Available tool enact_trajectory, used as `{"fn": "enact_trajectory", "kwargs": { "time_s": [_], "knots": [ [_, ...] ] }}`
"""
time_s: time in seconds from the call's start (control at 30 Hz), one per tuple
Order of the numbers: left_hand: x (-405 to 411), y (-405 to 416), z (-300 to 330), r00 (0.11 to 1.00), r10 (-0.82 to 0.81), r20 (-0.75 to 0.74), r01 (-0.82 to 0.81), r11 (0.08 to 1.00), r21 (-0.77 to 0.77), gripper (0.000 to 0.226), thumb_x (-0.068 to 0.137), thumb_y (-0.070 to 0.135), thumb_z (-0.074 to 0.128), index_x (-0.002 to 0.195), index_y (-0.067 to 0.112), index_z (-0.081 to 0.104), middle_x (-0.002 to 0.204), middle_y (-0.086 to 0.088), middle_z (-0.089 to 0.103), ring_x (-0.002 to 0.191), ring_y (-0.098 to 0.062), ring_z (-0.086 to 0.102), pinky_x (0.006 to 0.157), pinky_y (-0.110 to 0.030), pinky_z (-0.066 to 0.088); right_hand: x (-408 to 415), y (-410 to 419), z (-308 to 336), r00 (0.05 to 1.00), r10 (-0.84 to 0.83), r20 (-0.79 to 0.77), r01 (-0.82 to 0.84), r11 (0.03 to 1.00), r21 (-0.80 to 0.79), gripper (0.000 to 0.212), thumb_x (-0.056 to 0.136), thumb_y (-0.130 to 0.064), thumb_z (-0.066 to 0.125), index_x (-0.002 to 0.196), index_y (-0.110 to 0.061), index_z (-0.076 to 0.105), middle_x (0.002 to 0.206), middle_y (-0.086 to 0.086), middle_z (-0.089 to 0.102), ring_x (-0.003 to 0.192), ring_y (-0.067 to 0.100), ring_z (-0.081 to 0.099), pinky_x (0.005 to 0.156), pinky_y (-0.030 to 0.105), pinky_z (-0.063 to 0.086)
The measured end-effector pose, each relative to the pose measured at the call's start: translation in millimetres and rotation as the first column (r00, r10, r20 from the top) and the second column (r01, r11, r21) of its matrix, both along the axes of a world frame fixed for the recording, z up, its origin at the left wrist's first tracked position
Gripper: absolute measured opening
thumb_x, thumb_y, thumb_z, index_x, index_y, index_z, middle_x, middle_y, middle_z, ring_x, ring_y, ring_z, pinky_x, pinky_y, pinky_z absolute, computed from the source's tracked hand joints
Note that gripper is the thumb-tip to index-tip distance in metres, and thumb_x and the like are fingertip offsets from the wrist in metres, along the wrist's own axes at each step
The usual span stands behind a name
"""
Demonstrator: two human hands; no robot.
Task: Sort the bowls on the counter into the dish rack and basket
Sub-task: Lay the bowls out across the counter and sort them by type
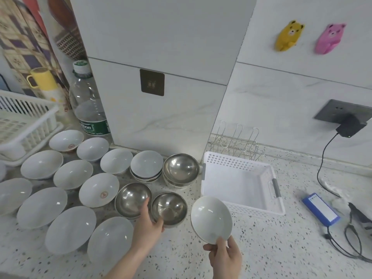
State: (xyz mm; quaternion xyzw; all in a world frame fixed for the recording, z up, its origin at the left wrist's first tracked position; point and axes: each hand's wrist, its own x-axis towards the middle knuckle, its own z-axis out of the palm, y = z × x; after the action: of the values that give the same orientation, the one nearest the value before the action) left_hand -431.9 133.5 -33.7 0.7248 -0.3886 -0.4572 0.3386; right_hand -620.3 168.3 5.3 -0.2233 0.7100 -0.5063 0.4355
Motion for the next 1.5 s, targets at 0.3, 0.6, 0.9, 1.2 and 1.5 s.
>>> {"fn": "enact_trajectory", "kwargs": {
  "time_s": [0.3,0.6,0.9,1.2,1.5],
  "knots": [
    [-4.9,-7.5,-5.2,0.999,0.017,0.036,-0.018,1.000,0.026,0.075,0.096,0.028,0.060,0.153,0.026,0.012,0.074,-0.009,0.073,0.063,0.002,0.067,0.052,-0.012,0.040,-3.6,-5.2,-4.5,0.998,0.042,0.036,-0.043,0.999,0.026,0.025,0.094,0.000,0.050,0.114,-0.003,0.066,0.045,0.020,0.061,0.026,0.009,0.032,0.031,0.013,0.027],
    [-4.5,-5.7,-2.7,0.997,0.024,-0.073,-0.015,0.992,0.126,0.079,0.096,0.036,0.056,0.155,0.029,0.004,0.102,-0.010,0.072,0.065,-0.015,0.062,0.065,-0.027,0.052,-2.0,-2.7,-10.1,0.995,0.096,0.034,-0.097,0.994,0.040,0.026,0.094,0.003,0.049,0.112,-0.003,0.067,0.044,0.021,0.059,0.026,0.011,0.028,0.031,0.013,0.026],
    [28.6,3.9,11.8,0.991,0.009,-0.131,0.009,0.990,0.139,0.047,0.099,0.032,0.049,0.143,0.031,0.032,0.072,0.003,0.077,0.043,-0.008,0.044,0.041,-0.020,0.037,15.5,10.7,-21.8,0.989,0.143,0.043,-0.144,0.989,0.044,0.024,0.093,0.000,0.050,0.104,-0.011,0.068,0.048,0.024,0.061,0.031,0.012,0.030,0.035,0.018,0.028],
    [88.5,19.1,29.0,0.953,0.082,-0.292,-0.068,0.996,0.059,0.011,0.097,0.018,0.056,0.105,0.015,0.063,0.065,-0.005,0.072,0.038,-0.008,0.042,0.036,-0.020,0.032,61.5,38.4,-19.2,0.976,0.205,0.068,-0.207,0.978,0.031,0.031,0.094,0.000,0.048,0.116,-0.011,0.067,0.050,0.023,0.059,0.035,0.010,0.035,0.036,0.019,0.030],
    [116.9,27.7,28.4,0.940,0.107,-0.323,-0.100,0.994,0.038,0.011,0.094,0.022,0.059,0.099,0.014,0.064,0.059,-0.001,0.069,0.037,-0.011,0.039,0.037,-0.022,0.031,86.1,62.3,-32.6,0.948,0.317,0.038,-0.319,0.940,0.120,0.036,0.095,-0.003,0.049,0.124,-0.018,0.063,0.054,0.026,0.063,0.038,0.012,0.038,0.038,0.022,0.032]
  ]
}}
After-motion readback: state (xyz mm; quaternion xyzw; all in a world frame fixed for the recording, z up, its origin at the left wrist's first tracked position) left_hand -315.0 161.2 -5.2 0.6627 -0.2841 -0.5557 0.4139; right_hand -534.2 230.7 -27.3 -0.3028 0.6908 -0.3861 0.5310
